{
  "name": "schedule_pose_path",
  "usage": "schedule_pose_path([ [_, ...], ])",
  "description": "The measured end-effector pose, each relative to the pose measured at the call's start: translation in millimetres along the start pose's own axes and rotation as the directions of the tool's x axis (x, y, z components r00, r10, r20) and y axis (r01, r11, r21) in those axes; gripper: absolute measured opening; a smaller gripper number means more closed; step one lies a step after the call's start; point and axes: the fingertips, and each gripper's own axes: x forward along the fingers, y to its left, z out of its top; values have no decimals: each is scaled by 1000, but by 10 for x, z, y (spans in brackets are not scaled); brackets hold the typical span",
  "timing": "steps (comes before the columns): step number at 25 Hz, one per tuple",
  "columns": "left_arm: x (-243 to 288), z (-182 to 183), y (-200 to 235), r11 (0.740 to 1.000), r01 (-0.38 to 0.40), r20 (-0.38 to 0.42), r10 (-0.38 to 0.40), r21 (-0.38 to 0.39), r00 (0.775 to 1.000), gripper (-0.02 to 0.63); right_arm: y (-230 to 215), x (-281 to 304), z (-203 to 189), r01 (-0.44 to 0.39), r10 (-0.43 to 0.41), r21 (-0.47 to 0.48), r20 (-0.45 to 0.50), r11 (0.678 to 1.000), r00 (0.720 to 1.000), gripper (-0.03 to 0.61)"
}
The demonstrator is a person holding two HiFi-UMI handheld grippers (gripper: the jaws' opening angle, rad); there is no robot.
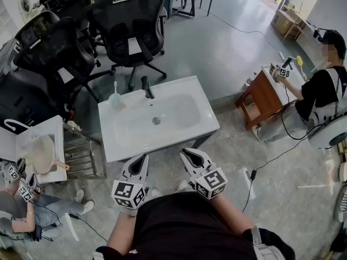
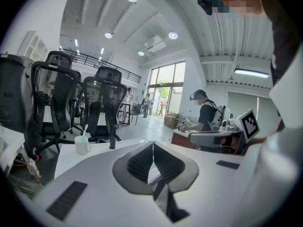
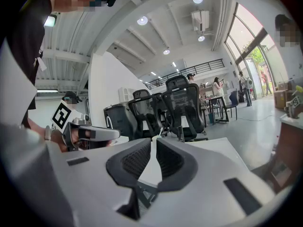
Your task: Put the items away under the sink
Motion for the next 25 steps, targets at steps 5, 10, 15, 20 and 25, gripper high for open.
schedule_pose_path([
  [5, 141, -25, -176, 1000, -8, -4, 8, 3, 1000, 21, -170, -107, 15, -13, 13, -1, 6, 1000, 1000, 54],
  [10, 277, -33, -331, 1000, -24, -8, 24, 0, 1000, 23, -343, -211, 13, -32, 32, 6, 16, 999, 999, 54],
  [15, 367, -63, -449, 999, -41, -11, 41, 4, 999, 23, -462, -279, 15, -48, 47, 30, 40, 998, 998, 54],
  [20, 385, -109, -433, 998, -66, -15, 66, 0, 998, 23, -533, -254, -16, -56, 54, 42, 37, 998, 998, 54],
  [25, 413, -129, -275, 996, -87, -13, 87, -9, 996, 23, -564, -133, -33, -57, 56, 40, 25, 998, 998, 54],
])
